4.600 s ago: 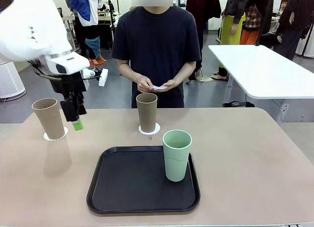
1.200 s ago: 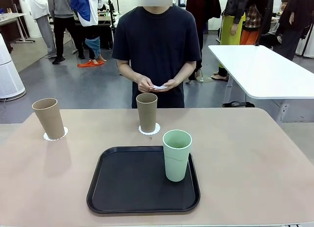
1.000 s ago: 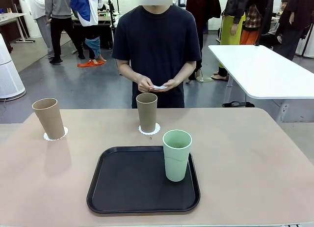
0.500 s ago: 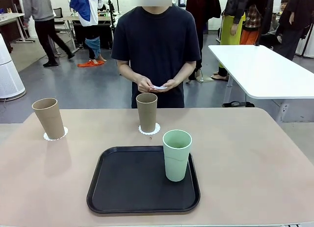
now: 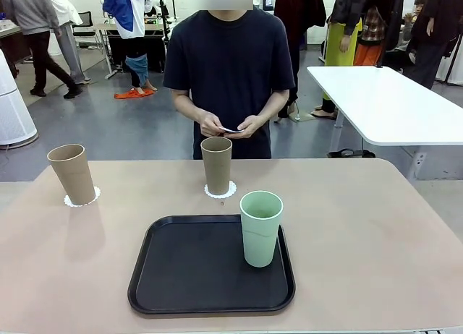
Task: Place coasters on the table and set cups on them.
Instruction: Take one Reusable plastic cup from the Flat Tray and place it on a coaster set by the human.
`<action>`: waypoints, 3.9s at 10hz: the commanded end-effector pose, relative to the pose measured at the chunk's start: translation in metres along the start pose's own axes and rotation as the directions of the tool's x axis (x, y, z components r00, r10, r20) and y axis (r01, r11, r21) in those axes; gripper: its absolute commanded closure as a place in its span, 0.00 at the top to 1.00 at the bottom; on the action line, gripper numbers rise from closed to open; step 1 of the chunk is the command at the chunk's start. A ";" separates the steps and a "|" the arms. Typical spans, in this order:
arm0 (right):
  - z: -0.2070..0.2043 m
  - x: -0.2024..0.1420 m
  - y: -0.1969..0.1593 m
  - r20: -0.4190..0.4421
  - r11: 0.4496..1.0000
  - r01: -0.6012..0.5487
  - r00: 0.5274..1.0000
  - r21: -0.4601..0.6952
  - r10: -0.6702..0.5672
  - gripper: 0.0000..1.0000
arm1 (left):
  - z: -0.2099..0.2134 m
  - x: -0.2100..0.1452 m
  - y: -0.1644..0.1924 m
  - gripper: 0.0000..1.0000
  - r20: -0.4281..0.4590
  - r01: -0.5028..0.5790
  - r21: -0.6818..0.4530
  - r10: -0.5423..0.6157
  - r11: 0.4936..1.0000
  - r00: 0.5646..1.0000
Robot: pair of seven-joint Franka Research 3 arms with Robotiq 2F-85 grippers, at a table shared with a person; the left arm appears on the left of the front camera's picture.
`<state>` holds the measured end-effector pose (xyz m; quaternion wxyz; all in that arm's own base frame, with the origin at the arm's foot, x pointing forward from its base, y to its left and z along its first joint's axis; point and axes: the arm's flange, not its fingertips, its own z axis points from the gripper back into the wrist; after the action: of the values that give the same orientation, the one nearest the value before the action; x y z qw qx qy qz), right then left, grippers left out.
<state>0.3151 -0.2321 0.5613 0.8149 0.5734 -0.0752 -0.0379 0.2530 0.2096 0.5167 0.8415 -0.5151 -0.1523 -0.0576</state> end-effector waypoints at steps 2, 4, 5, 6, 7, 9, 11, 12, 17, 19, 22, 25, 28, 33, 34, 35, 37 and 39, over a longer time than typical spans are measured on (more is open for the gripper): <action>-0.001 0.000 0.000 0.003 1.000 -0.014 1.000 0.005 0.014 1.00 | 0.000 -0.002 -0.002 1.00 0.008 0.003 0.004 -0.003 1.000 1.000; -0.001 0.000 0.000 0.003 1.000 -0.014 1.000 0.005 0.014 1.00 | 0.000 -0.002 -0.002 1.00 0.008 0.003 0.004 -0.003 1.000 1.000; -0.001 0.000 0.000 0.003 1.000 -0.014 1.000 0.005 0.014 1.00 | 0.000 -0.002 -0.002 1.00 0.008 0.003 0.004 -0.003 1.000 1.000; -0.001 0.000 0.000 0.003 1.000 -0.014 1.000 0.005 0.014 1.00 | 0.000 -0.002 -0.002 1.00 0.008 0.003 0.004 -0.003 1.000 1.000; -0.001 0.000 0.000 0.003 1.000 -0.014 1.000 0.005 0.014 1.00 | 0.000 -0.002 -0.002 1.00 0.008 0.003 0.004 -0.003 1.000 1.000; -0.001 0.000 0.000 0.003 1.000 -0.014 1.000 0.005 0.014 1.00 | 0.000 -0.002 -0.002 1.00 0.008 0.003 0.004 -0.003 1.000 1.000; -0.001 0.000 0.000 0.003 1.000 -0.014 1.000 0.005 0.014 1.00 | 0.000 -0.002 -0.002 1.00 0.008 0.003 0.004 -0.003 1.000 1.000; -0.001 0.000 0.000 0.003 1.000 -0.014 1.000 0.005 0.014 1.00 | 0.000 -0.002 -0.002 1.00 0.008 0.003 0.004 -0.003 1.000 1.000; -0.001 0.000 0.000 0.003 1.000 -0.014 1.000 0.005 0.014 1.00 | 0.000 -0.002 -0.002 1.00 0.008 0.003 0.004 -0.003 1.000 1.000; -0.001 0.000 0.000 0.003 1.000 -0.014 1.000 0.005 0.014 1.00 | 0.000 -0.002 -0.002 1.00 0.008 0.003 0.004 -0.003 1.000 1.000; -0.001 0.000 0.000 0.003 1.000 -0.014 1.000 0.005 0.014 1.00 | 0.000 -0.002 -0.002 1.00 0.008 0.003 0.004 -0.003 1.000 1.000; -0.001 0.000 0.000 0.003 1.000 -0.014 1.000 0.005 0.014 1.00 | 0.000 -0.002 -0.002 1.00 0.008 0.003 0.004 -0.003 1.000 1.000; -0.023 0.035 0.057 -0.122 0.937 -0.162 0.984 -0.310 0.130 1.00 | 0.000 -0.002 -0.002 1.00 0.008 0.003 0.004 -0.003 1.000 1.000; -0.136 0.097 0.176 -0.438 0.603 -0.514 0.853 -0.610 0.283 1.00 | 0.000 -0.002 -0.002 1.00 0.008 0.003 0.004 -0.003 1.000 1.000; -0.157 0.097 0.172 -0.520 0.546 -0.614 0.784 -0.570 0.339 1.00 | 0.000 -0.002 -0.002 1.00 0.008 0.003 0.004 -0.003 1.000 1.000; -0.173 0.100 0.165 -0.591 0.500 -0.704 0.703 -0.504 0.395 1.00 | 0.000 -0.002 -0.002 1.00 0.008 0.003 0.004 -0.003 1.000 1.000; -0.214 0.063 0.118 -0.792 0.482 -0.803 0.529 -0.350 0.306 1.00 | 0.000 -0.002 -0.002 1.00 0.008 0.003 0.004 -0.003 1.000 1.000; -0.241 0.051 0.088 -0.821 0.427 -0.852 0.461 -0.304 0.336 1.00 | 0.000 -0.002 -0.002 1.00 0.008 0.003 0.004 -0.003 1.000 1.000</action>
<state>0.4165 0.0141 0.5848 0.8839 0.1545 0.0360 0.4399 0.2519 0.2096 0.5174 0.8417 -0.5143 -0.1538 -0.0574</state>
